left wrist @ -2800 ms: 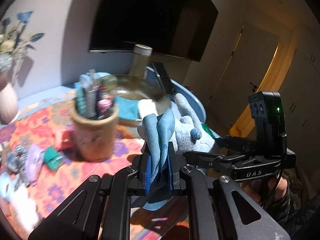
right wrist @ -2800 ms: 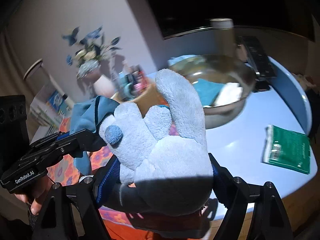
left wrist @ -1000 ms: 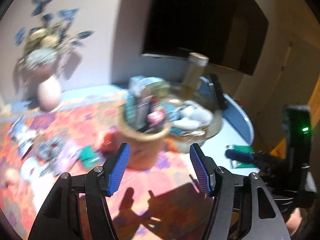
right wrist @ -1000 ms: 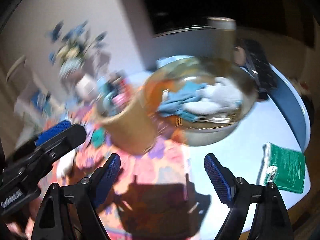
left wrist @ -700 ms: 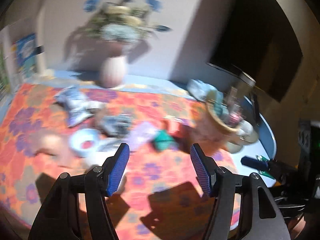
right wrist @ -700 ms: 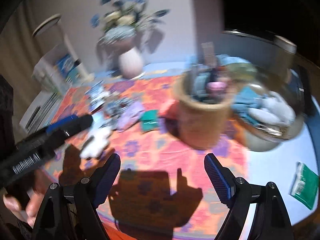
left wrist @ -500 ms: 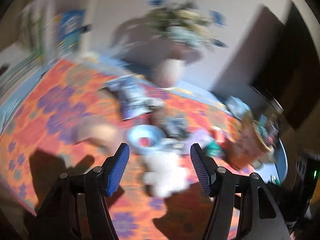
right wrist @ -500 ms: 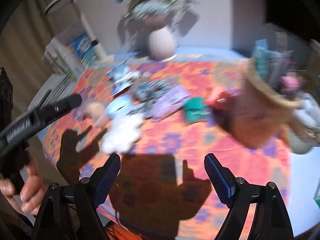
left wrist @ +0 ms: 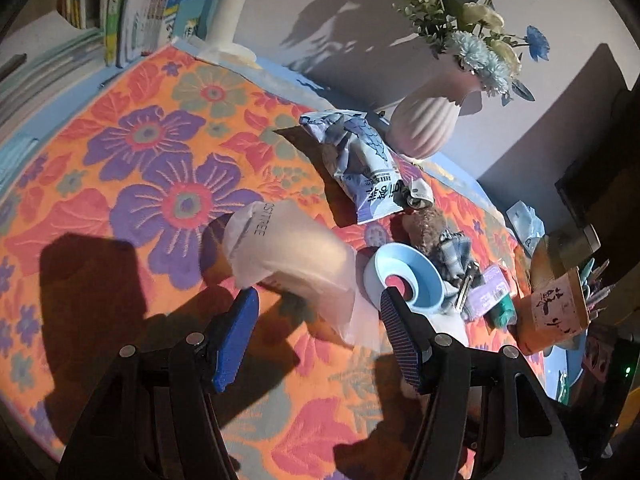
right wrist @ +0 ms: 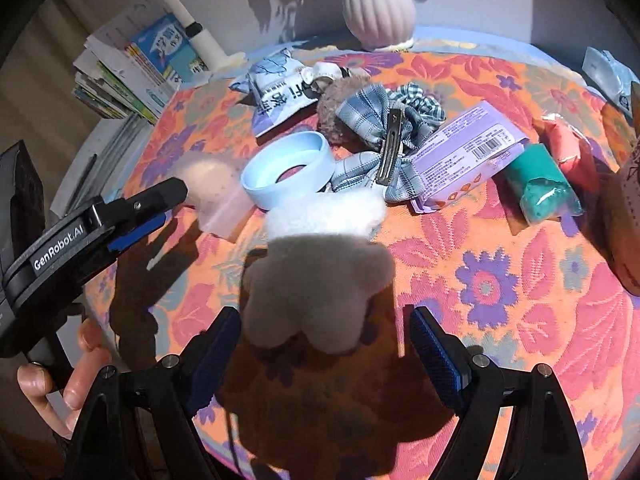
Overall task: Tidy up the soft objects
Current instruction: 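Grasp the white fluffy bear with the right tool while the left tool grasps the white paper bag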
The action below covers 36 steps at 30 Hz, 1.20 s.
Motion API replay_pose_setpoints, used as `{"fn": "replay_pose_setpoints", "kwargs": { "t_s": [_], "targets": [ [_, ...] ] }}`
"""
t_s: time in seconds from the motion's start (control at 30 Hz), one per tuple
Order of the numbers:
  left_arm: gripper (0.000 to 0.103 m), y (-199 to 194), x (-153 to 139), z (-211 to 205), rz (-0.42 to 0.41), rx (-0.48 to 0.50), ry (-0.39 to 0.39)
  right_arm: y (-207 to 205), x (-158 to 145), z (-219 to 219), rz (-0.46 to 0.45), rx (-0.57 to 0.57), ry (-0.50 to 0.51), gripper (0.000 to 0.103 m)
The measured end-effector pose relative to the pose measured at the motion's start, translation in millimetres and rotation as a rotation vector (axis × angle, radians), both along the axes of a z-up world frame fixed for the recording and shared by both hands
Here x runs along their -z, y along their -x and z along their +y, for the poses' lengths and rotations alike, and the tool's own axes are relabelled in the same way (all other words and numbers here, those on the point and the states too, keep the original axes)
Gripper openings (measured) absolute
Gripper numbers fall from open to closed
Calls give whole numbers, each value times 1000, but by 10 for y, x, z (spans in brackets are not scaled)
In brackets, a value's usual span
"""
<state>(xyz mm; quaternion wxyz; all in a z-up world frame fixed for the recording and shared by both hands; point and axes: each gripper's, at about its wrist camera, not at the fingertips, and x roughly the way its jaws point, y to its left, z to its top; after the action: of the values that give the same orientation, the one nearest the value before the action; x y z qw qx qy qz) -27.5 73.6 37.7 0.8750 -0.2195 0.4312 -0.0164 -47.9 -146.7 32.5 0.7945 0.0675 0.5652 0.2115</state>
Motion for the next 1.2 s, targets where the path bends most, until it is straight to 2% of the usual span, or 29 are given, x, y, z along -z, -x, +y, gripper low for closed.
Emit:
{"fn": "replay_pose_setpoints", "kwargs": {
  "t_s": [0.17,0.33,0.4,0.53,0.57,0.63,0.7,0.87,0.9,0.93,0.97,1.0,1.03,1.1,1.17,1.2],
  "targets": [
    [61,-193,49,27,10,10,-28,-52,27,89,-22,-9,40,85],
    [61,-497,17,239,3,9,-77,-54,48,144,-43,-33,72,86],
    [61,-599,-9,326,12,26,-67,-71,53,119,-43,-29,61,86],
    [61,-525,-99,328,-19,51,-28,-110,59,87,-42,-14,37,86],
    [63,-486,-99,304,-23,62,5,-120,61,94,-44,-10,36,88],
    [86,-443,-71,242,-26,63,45,-126,69,122,-51,0,32,93],
    [87,-445,-27,126,-27,58,46,-112,83,183,-68,10,47,97],
    [86,-604,123,-96,15,37,-34,-17,133,370,-168,20,170,97],
    [84,-630,142,-116,15,16,-63,1,144,395,-191,27,186,97],
    [76,-649,154,-129,19,5,-87,14,154,412,-210,29,201,95],
    [70,-660,164,-138,23,-1,-110,22,159,425,-225,31,215,89],
    [55,-672,174,-145,28,-6,-139,35,150,429,-242,33,225,85],
    [43,-674,179,-143,31,-4,-150,38,139,419,-249,30,223,75],
    [38,-655,174,-114,26,3,-146,38,119,388,-258,26,225,67],
    [37,-604,151,-73,14,6,-134,36,116,340,-257,28,214,54],
    [37,-549,123,-61,3,7,-136,43,101,312,-258,31,209,53]
  ]
}}
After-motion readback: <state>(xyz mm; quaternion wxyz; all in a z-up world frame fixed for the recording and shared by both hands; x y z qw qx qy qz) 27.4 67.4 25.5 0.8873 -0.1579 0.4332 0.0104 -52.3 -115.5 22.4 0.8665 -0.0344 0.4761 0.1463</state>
